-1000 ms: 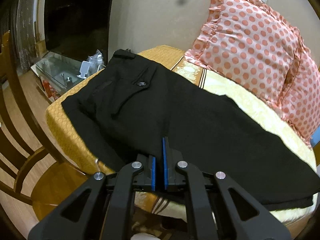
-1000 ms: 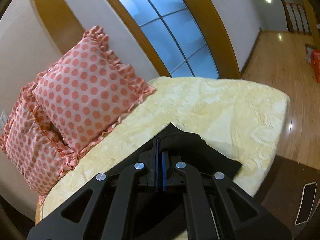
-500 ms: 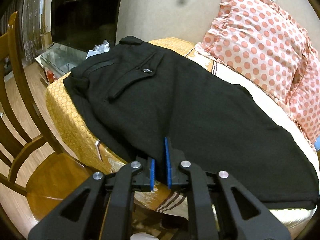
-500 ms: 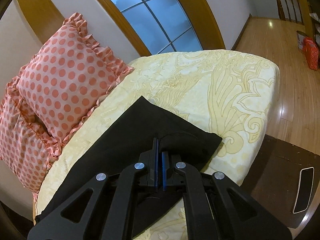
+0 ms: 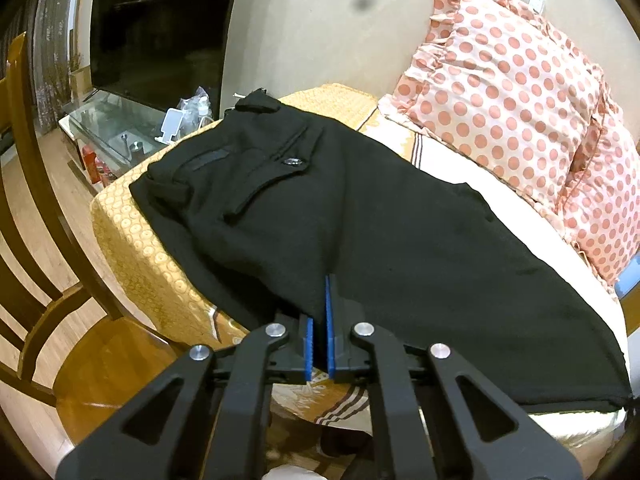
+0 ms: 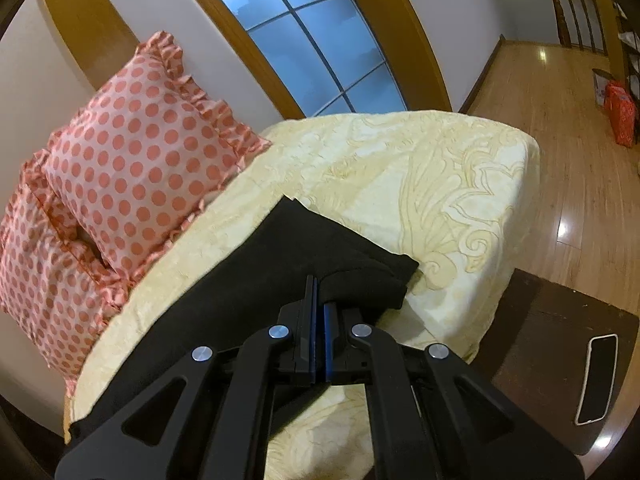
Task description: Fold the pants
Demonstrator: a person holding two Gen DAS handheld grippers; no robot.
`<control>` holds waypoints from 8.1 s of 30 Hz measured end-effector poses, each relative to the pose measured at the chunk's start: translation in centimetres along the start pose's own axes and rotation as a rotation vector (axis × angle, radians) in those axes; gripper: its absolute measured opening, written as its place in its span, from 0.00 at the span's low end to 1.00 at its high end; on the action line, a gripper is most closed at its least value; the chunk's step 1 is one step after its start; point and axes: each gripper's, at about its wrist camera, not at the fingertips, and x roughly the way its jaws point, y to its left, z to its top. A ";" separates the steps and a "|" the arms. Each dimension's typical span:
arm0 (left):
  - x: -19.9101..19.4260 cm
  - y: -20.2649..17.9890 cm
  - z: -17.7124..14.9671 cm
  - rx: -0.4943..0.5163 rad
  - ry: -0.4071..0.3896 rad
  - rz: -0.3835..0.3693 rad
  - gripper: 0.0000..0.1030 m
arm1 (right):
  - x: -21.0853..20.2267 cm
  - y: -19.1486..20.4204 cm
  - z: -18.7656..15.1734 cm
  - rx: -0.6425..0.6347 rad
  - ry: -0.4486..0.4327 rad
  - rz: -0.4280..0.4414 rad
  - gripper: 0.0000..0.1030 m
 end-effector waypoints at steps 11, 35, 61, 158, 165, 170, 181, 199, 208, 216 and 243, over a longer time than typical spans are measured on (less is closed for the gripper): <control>-0.5 -1.2 -1.9 0.159 -0.027 0.075 0.19 | 0.2 -0.9 -0.4 -0.034 0.045 -0.068 0.30; 2.8 -20.2 -6.9 0.579 -0.018 -0.316 0.64 | 13.1 6.8 6.1 -0.528 0.193 -0.179 0.43; 4.1 -19.9 -8.2 0.556 -0.012 -0.380 0.77 | 4.9 1.9 6.3 -0.380 0.053 -0.276 0.73; -1.2 -2.2 1.9 0.181 -0.292 -0.021 0.88 | -6.2 32.6 -33.5 -1.251 0.256 0.711 0.49; 2.9 -0.8 3.9 0.191 -0.173 0.067 0.88 | -5.6 32.3 -32.9 -1.205 0.295 0.729 0.49; 5.5 1.5 2.9 0.169 -0.116 0.176 0.87 | -5.5 32.3 -32.9 -1.197 0.303 0.734 0.50; 3.7 3.9 4.1 0.064 -0.198 0.256 0.94 | -5.2 32.6 -32.8 -1.193 0.307 0.733 0.50; 2.7 12.2 4.9 -0.251 -0.081 -0.060 0.89 | -4.9 32.8 -32.9 -1.186 0.311 0.732 0.50; 3.4 10.4 4.4 -0.207 -0.074 -0.014 0.89 | -4.9 33.0 -33.0 -1.181 0.308 0.730 0.51; 3.3 9.0 3.4 -0.200 -0.125 -0.124 0.87 | -4.9 32.9 -33.0 -1.183 0.306 0.731 0.51; 1.4 10.7 4.5 -0.313 -0.168 -0.142 0.09 | -5.0 32.9 -32.7 -1.178 0.302 0.735 0.61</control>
